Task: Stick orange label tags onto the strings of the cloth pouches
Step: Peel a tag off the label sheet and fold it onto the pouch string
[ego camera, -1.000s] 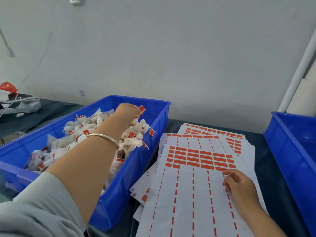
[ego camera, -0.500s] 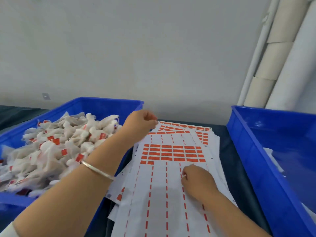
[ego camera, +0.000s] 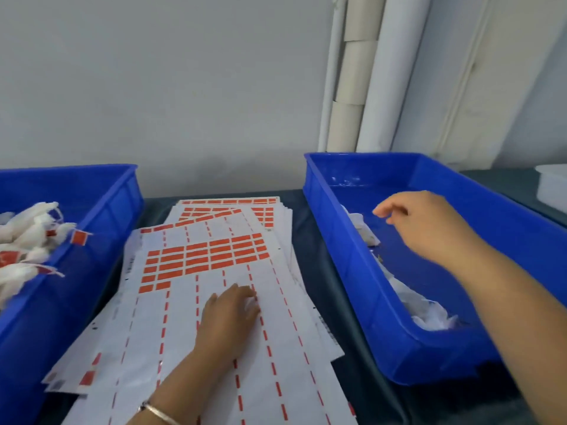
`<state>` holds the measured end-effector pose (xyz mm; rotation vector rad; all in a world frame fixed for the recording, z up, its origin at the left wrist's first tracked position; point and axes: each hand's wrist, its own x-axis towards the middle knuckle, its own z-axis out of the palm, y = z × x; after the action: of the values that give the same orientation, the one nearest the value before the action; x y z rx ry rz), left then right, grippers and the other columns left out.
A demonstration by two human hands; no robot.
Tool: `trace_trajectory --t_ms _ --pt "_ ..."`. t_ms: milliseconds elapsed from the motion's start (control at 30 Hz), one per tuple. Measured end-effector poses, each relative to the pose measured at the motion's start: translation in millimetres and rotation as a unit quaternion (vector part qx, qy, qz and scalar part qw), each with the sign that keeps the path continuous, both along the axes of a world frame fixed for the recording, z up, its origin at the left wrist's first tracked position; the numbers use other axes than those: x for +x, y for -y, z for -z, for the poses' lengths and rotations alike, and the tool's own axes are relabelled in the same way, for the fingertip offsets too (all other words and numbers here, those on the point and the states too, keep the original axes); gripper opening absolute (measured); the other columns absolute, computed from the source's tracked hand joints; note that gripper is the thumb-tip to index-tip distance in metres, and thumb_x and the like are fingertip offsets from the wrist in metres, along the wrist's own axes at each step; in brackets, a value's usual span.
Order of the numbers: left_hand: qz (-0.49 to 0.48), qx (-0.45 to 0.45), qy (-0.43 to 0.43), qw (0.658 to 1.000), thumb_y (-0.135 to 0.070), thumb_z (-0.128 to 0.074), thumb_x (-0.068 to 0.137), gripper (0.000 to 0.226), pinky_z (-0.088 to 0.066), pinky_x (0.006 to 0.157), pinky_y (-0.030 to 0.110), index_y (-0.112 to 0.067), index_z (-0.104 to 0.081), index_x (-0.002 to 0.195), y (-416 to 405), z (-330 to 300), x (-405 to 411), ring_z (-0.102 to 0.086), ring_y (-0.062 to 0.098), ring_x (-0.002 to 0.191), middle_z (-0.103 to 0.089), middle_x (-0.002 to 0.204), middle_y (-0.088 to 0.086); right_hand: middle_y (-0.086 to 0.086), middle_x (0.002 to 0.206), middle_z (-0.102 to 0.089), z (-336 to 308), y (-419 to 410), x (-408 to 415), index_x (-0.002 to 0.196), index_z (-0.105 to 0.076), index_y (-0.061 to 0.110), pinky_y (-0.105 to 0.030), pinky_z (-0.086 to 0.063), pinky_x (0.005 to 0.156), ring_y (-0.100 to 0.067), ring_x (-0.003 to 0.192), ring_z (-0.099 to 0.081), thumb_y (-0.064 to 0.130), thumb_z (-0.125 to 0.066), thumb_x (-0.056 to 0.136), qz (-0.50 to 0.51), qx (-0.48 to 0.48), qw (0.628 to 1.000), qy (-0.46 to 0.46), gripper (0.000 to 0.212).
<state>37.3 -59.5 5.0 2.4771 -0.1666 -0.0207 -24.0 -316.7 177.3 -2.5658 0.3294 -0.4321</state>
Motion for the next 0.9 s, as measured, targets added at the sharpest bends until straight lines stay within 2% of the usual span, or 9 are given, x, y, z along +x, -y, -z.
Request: trace_trajectory --t_ms 67,133,267,367,433,600,733,833,900 --pt "0.011 0.068 0.049 0.996 -0.046 -0.047 0.090 0.029 -0.037 0.106 0.040 -0.036 -0.055 0.117 2.2 7.5 -2.5 -0.052 0.012 0.117 -0.052 0.131 -0.016 0.000 0.112 -0.065 5.1 35.0 12.1 0.101 -0.068 0.020 -0.033 -0.048 0.085 -0.019 0.100 -0.060 0.007 -0.046 0.095 0.012 -0.036 0.995 -0.097 0.026" --pt "0.016 0.094 0.059 0.994 -0.047 -0.044 0.091 0.034 -0.029 0.111 0.040 -0.034 -0.054 0.121 2.0 11.6 -1.7 -0.047 0.012 0.124 -0.048 0.136 -0.017 0.001 0.113 -0.065 15.4 53.9 19.1 0.107 -0.068 0.023 -0.028 -0.047 0.082 -0.015 0.096 -0.059 0.011 -0.056 0.092 -0.033 -0.085 0.977 -0.191 0.022" --pt "0.014 0.103 0.054 0.993 -0.048 -0.043 0.091 0.038 -0.026 0.112 0.039 -0.034 -0.053 0.125 2.4 14.4 0.9 -0.043 0.011 0.128 -0.045 0.139 -0.016 0.012 0.106 -0.063 39.8 53.0 27.4 0.121 -0.062 0.032 -0.020 -0.043 0.076 -0.005 0.090 -0.059 0.016 -0.070 0.084 -0.146 -0.066 0.955 -0.248 0.042" --pt "0.010 0.109 0.058 0.992 -0.048 -0.043 0.091 0.038 -0.028 0.111 0.037 -0.033 -0.054 0.124 2.4 15.5 1.7 -0.045 0.011 0.126 -0.047 0.138 -0.016 0.017 0.092 -0.069 51.3 45.3 31.0 0.090 -0.068 0.046 -0.021 -0.048 0.074 0.000 0.083 -0.063 0.025 -0.074 0.080 -0.176 0.011 0.962 -0.210 0.024" --pt "0.009 0.114 0.059 0.992 -0.048 -0.043 0.091 0.038 -0.028 0.110 0.036 -0.033 -0.054 0.124 2.4 16.4 2.4 -0.045 0.011 0.126 -0.047 0.137 -0.016 0.015 0.083 -0.071 55.9 44.0 32.3 0.077 -0.071 0.042 -0.028 -0.053 0.075 -0.005 0.081 -0.066 0.023 -0.072 0.082 -0.160 0.039 0.972 -0.169 0.019" --pt "0.007 0.109 0.063 0.992 -0.047 -0.045 0.090 0.038 -0.031 0.110 0.037 -0.032 -0.056 0.123 2.9 17.9 3.0 -0.046 0.011 0.124 -0.049 0.136 -0.015 0.002 0.082 -0.071 61.8 46.2 34.4 0.081 -0.075 0.024 -0.039 -0.053 0.074 -0.027 0.084 -0.065 0.013 -0.062 0.088 -0.123 0.018 0.985 -0.121 0.019" --pt "0.005 0.109 0.066 0.992 -0.047 -0.045 0.090 0.038 -0.030 0.110 0.036 -0.032 -0.056 0.124 2.0 18.3 2.4 -0.046 0.010 0.125 -0.049 0.136 -0.015 0.012 0.075 -0.069 57.0 52.8 33.9 0.069 -0.068 0.029 -0.022 -0.048 0.067 -0.005 0.074 -0.064 0.013 -0.063 0.088 -0.095 0.083 0.991 -0.039 0.026" --pt "0.004 0.108 0.064 0.992 -0.047 -0.046 0.090 0.039 -0.030 0.110 0.036 -0.032 -0.055 0.125 3.0 15.9 1.8 -0.045 0.010 0.125 -0.047 0.137 -0.015 0.004 0.080 -0.070 46.7 57.6 35.3 0.073 -0.067 0.024 -0.028 -0.052 0.073 -0.012 0.076 -0.064 0.013 -0.059 0.091 -0.060 0.132 0.989 0.027 0.023" --pt "0.004 0.107 0.065 0.992 -0.048 -0.045 0.090 0.039 -0.030 0.111 0.035 -0.032 -0.055 0.125 3.5 14.6 0.9 -0.045 0.010 0.125 -0.047 0.137 -0.016 0.005 0.082 -0.070 37.2 55.7 35.4 0.075 -0.066 0.023 -0.018 -0.052 0.066 -0.007 0.072 -0.064 0.013 -0.057 0.093 -0.056 0.160 0.983 0.066 0.022"
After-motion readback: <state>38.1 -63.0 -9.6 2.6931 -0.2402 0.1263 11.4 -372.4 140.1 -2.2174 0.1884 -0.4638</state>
